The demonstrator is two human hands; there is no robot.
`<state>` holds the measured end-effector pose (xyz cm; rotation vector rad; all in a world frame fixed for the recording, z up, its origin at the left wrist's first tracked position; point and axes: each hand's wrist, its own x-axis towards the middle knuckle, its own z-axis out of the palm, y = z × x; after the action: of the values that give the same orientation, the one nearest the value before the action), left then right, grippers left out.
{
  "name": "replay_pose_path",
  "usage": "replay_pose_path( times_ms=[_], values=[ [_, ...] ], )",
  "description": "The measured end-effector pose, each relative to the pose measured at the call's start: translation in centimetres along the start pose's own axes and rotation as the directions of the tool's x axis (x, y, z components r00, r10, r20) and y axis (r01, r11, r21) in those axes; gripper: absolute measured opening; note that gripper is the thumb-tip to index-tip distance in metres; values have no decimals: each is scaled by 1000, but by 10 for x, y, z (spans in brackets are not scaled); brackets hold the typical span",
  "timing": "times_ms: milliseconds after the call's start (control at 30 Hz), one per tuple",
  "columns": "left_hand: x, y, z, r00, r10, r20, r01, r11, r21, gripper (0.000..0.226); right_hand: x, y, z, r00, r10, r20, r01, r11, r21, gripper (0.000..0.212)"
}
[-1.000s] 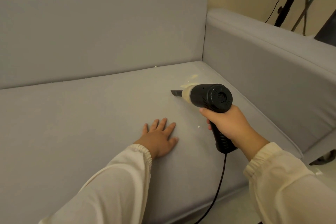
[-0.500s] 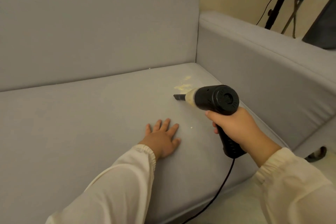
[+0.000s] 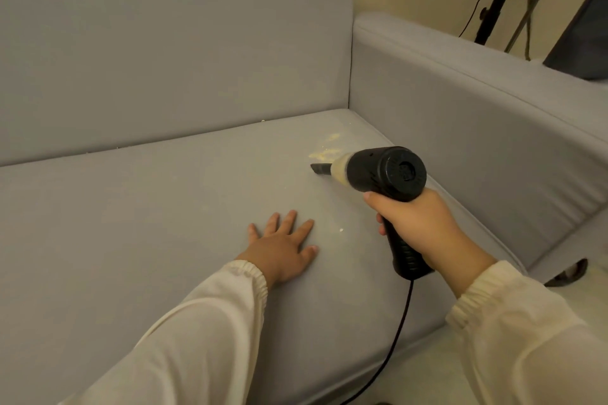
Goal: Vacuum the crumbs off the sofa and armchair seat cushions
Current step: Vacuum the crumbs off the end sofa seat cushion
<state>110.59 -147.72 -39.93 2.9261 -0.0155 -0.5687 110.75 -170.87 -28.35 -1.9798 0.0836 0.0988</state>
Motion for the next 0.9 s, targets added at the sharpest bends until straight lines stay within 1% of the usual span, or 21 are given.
replay_pose_path(
  times_ms=[133, 233, 333, 400, 467, 533, 600, 667, 767, 900],
  values=[
    [0, 1, -1, 1000, 3, 11, -3, 1000, 4, 67, 2, 0, 2, 999, -24, -40, 24, 1000, -6, 20],
    [1, 1, 0, 1000, 1, 10, -1, 1000, 9, 67, 2, 1, 7, 1000, 3, 0, -3, 1000, -17, 23],
    [2, 0, 0, 1000, 1, 10, -1, 1000, 7, 67, 1, -1, 9, 999, -7, 42, 10, 998, -54, 22],
    [3, 1, 0, 1000, 5, 9, -6, 1000, 6, 67, 1, -1, 4, 1000, -18, 12, 19, 999, -33, 21],
    [3, 0, 0, 1000, 3, 10, -3, 1000, 2, 67, 3, 1, -2, 997, -35, -75, 32, 999, -39, 21],
    [3, 1, 0, 1000, -1, 12, 1, 1000, 0, 67, 7, 4, -9, 988, -18, -152, 17, 1000, -6, 20],
    [2, 2, 0, 1000, -4, 15, 4, 1000, 0, 67, 10, 6, -12, 988, 29, -155, -22, 999, 45, 21],
    [3, 3, -1, 1000, -5, 20, 5, 1000, 3, 68, 10, 8, -12, 991, 51, -125, -46, 998, 43, 21],
    [3, 3, -1, 1000, -8, 23, 8, 1000, 2, 67, 10, 8, -10, 994, 37, -102, -33, 999, 37, 20],
    [3, 1, -1, 1000, -6, 17, 6, 1000, -10, 67, 12, 8, -12, 989, 21, -147, -15, 999, 43, 18]
  ],
)
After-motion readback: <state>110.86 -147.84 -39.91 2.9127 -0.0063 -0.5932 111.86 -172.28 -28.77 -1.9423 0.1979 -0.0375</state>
